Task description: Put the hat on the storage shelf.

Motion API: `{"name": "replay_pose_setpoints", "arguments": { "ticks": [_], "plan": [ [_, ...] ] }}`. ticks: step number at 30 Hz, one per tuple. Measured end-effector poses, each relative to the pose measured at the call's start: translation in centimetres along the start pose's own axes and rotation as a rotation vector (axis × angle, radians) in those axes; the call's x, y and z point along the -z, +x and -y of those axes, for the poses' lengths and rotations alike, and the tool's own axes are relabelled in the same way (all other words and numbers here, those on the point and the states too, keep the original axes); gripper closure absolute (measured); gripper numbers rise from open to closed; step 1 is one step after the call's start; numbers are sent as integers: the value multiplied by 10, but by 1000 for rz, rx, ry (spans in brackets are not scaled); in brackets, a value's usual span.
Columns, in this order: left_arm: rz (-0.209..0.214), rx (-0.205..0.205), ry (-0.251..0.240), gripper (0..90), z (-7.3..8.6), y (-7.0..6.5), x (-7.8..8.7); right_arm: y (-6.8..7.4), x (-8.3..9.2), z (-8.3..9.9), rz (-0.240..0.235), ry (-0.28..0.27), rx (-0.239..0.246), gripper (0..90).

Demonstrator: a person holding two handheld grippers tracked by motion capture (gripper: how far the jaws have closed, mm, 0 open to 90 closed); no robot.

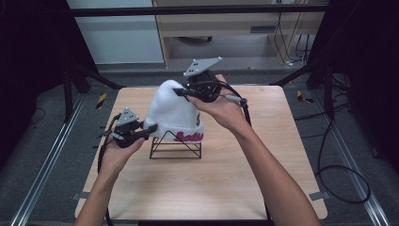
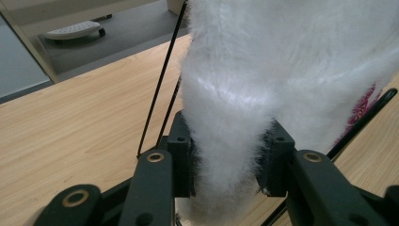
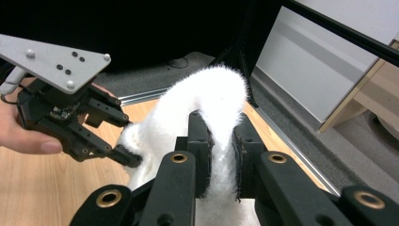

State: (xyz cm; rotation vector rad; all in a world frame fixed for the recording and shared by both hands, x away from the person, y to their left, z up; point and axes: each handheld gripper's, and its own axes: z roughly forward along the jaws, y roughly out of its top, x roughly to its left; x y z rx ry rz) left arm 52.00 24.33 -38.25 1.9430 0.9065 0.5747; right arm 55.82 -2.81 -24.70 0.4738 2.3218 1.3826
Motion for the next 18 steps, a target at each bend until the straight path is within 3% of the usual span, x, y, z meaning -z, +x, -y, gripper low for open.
{"name": "replay_pose_setpoints", "arguments": {
  "ticks": [18],
  "plan": [
    [9, 15, 29, 624, 26, 6, -4, 20, -10, 14, -36, 44, 23, 813]
  ]
}}
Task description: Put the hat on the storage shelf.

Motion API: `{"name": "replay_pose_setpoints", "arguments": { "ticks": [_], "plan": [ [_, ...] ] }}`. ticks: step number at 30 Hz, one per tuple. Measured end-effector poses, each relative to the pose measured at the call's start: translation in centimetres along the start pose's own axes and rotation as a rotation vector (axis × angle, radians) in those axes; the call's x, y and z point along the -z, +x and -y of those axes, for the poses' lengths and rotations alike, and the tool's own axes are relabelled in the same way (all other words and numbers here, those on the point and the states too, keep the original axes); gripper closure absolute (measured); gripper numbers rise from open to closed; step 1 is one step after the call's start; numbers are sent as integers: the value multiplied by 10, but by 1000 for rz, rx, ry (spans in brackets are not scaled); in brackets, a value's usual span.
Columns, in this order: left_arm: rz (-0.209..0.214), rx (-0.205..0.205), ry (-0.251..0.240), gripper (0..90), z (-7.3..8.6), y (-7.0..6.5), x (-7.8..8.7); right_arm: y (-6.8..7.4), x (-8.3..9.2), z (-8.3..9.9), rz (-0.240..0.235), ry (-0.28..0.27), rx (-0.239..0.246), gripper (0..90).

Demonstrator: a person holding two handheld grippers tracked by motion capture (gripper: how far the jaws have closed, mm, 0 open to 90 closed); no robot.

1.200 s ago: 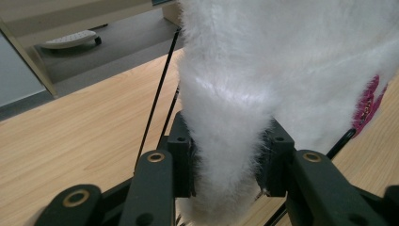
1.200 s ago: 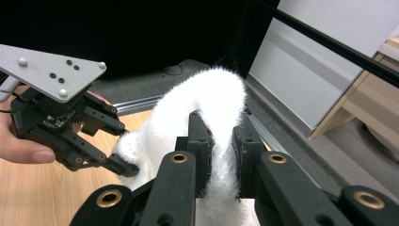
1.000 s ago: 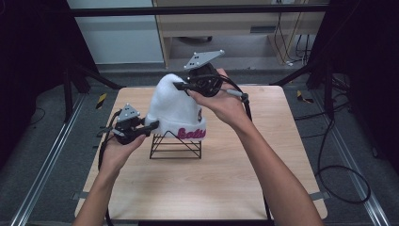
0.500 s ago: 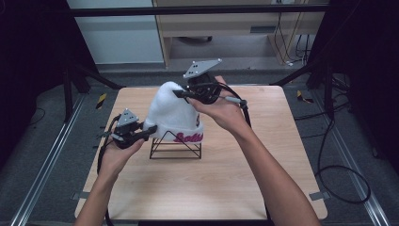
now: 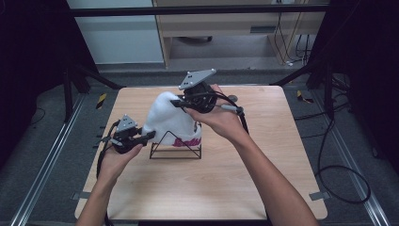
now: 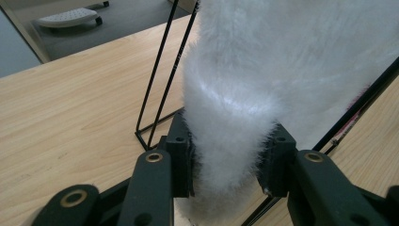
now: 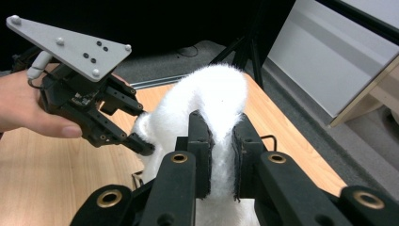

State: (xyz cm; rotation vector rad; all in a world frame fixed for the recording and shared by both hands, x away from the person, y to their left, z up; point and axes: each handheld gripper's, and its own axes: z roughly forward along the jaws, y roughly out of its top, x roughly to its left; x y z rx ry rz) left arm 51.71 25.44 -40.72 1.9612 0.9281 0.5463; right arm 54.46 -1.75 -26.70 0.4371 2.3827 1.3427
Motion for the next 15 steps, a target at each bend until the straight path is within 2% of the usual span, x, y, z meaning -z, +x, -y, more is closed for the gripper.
{"name": "replay_pose_setpoints", "arguments": {
  "ticks": [11, 15],
  "plan": [
    [20, 41, 6, 610, 14, 7, -2, 9, -11, 4, -19, 24, 6, 817],
    [24, 43, 12, 604, 20, 6, -3, 11, -15, 7, -20, 32, 4, 818]
  ]
}}
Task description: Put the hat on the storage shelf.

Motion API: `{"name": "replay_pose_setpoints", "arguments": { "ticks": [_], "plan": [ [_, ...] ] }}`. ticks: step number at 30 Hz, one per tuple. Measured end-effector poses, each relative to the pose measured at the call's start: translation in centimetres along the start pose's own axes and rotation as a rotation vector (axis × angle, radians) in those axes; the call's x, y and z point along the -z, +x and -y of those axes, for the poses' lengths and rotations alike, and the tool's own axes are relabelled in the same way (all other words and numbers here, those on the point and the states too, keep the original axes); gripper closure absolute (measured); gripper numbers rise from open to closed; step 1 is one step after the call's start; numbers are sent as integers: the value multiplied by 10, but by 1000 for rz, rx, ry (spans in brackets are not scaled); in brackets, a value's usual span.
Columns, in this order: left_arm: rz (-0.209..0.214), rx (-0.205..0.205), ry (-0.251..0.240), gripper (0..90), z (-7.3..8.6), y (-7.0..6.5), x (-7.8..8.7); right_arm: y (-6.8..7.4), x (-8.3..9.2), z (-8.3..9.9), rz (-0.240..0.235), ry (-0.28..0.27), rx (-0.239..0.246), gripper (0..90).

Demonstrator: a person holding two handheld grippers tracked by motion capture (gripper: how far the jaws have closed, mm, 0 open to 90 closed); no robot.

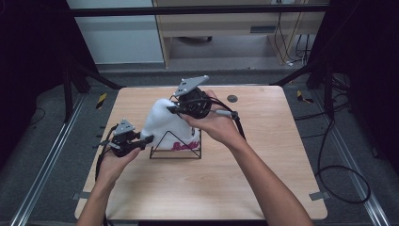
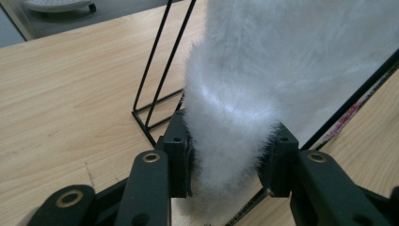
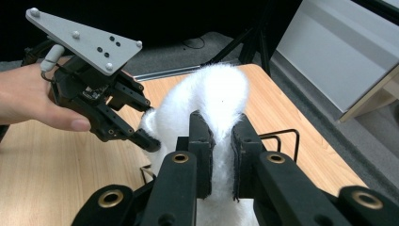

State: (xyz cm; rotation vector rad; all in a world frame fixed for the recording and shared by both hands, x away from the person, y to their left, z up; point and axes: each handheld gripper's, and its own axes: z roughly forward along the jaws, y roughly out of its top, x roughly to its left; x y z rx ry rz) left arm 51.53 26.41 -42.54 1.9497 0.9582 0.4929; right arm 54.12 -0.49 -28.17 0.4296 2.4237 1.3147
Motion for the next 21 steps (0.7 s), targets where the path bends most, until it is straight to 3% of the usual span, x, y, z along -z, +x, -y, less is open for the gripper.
{"name": "replay_pose_setpoints", "arguments": {
  "ticks": [16, 21],
  "plan": [
    [18, 17, 24, 565, 16, 0, -8, 5, -8, 14, -10, 30, -9, 819],
    [20, 38, 8, 562, 21, 2, -5, 7, -13, 18, -19, 44, -12, 821]
  ]
}}
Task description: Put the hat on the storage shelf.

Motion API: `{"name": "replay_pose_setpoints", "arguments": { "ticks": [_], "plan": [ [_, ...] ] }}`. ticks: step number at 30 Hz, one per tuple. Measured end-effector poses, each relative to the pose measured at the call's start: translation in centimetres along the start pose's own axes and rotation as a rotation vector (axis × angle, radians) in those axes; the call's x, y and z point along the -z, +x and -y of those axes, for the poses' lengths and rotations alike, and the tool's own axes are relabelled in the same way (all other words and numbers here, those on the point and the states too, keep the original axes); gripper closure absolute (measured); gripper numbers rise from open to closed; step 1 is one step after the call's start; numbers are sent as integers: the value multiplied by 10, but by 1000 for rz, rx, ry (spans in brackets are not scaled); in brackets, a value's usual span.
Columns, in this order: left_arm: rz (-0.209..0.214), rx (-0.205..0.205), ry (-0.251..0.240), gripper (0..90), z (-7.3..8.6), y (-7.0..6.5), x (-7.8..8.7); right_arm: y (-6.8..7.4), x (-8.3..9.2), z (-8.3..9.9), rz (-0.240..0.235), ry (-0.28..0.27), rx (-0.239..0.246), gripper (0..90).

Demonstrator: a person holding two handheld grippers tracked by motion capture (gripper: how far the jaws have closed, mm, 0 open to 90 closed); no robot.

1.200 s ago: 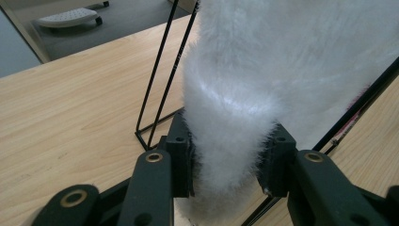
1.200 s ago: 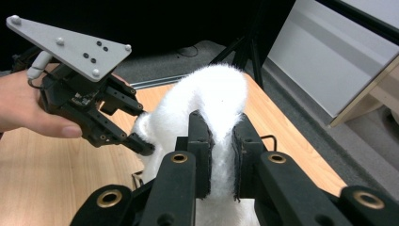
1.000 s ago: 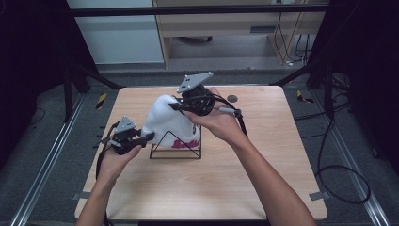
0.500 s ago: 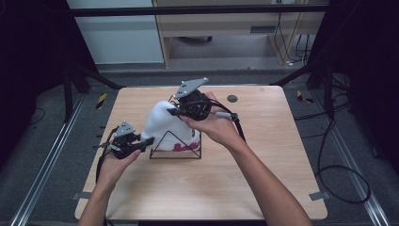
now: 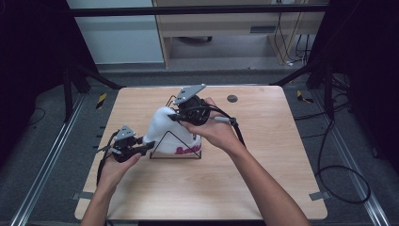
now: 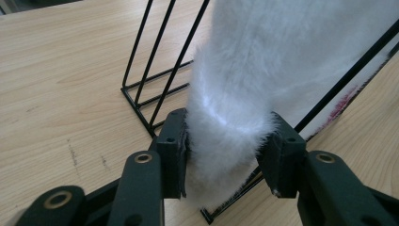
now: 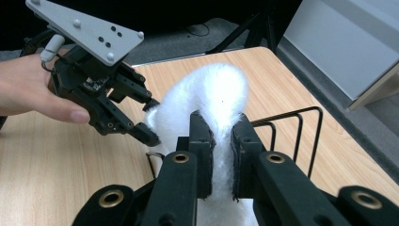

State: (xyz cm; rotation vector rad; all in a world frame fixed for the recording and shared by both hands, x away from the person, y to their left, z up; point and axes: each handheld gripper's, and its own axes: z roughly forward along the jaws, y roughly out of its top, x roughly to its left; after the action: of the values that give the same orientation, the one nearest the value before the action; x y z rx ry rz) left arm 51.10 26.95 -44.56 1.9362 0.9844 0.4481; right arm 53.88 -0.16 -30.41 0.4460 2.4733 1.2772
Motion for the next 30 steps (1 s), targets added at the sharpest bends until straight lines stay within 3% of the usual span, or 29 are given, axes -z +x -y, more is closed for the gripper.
{"name": "replay_pose_setpoints", "arguments": {
  "ticks": [11, 25, 30],
  "plan": [
    [-22, 35, -60, 492, 1, 5, 23, 4, -9, 0, -4, 23, 7, 821],
    [-108, 49, -44, 412, 8, 19, 33, 4, -13, 5, -3, 46, 4, 812],
    [-120, 61, -38, 387, 12, 23, 33, 4, -13, 8, -3, 45, 2, 810]
  ]
}}
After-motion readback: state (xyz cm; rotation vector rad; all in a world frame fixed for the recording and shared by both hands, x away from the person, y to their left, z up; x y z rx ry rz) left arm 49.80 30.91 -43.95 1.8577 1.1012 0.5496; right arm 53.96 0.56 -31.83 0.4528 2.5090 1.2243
